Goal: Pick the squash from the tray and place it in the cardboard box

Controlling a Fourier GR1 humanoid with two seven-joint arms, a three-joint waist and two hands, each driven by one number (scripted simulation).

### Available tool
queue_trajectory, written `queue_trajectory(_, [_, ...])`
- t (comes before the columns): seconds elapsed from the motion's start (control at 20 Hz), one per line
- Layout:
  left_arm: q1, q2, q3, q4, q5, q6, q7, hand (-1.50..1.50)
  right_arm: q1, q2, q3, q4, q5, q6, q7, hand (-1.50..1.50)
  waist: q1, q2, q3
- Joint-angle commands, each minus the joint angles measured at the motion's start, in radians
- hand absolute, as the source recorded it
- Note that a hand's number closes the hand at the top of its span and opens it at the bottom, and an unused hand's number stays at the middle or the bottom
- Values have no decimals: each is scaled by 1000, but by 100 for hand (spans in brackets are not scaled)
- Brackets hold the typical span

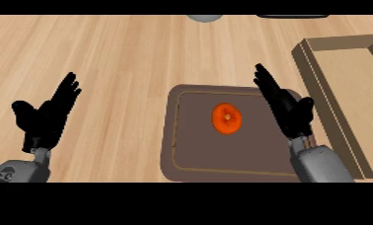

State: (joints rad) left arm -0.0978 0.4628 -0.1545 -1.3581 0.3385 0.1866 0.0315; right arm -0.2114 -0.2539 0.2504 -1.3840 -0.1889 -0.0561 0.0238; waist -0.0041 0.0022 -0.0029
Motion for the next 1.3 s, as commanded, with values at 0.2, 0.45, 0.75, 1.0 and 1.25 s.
queue_trajectory(0.2, [-84,100,-34,-91,-126,-42,-101,0,-69,-114,-173,-249,220,-366,58,-150,-110,-58,-6])
queue_trajectory(0.45, [-89,108,-72,-154,-143,-83,-119,0,79,-242,-144,-347,472,-502,274,-150,-110,-42,-6])
queue_trajectory(0.75, [-92,105,-90,-164,-158,-116,-152,0,215,-354,22,-603,790,-424,484,-150,-56,-21,-5])
queue_trajectory(1.0, [-120,99,-88,-172,-164,-119,-126,0,232,-398,121,-808,942,-202,774,-150,-38,-15,-4])
queue_trajectory(1.25, [-128,71,-118,-171,-175,-134,-135,0,128,-386,259,-823,948,89,1026,-150,10,-3,-5])
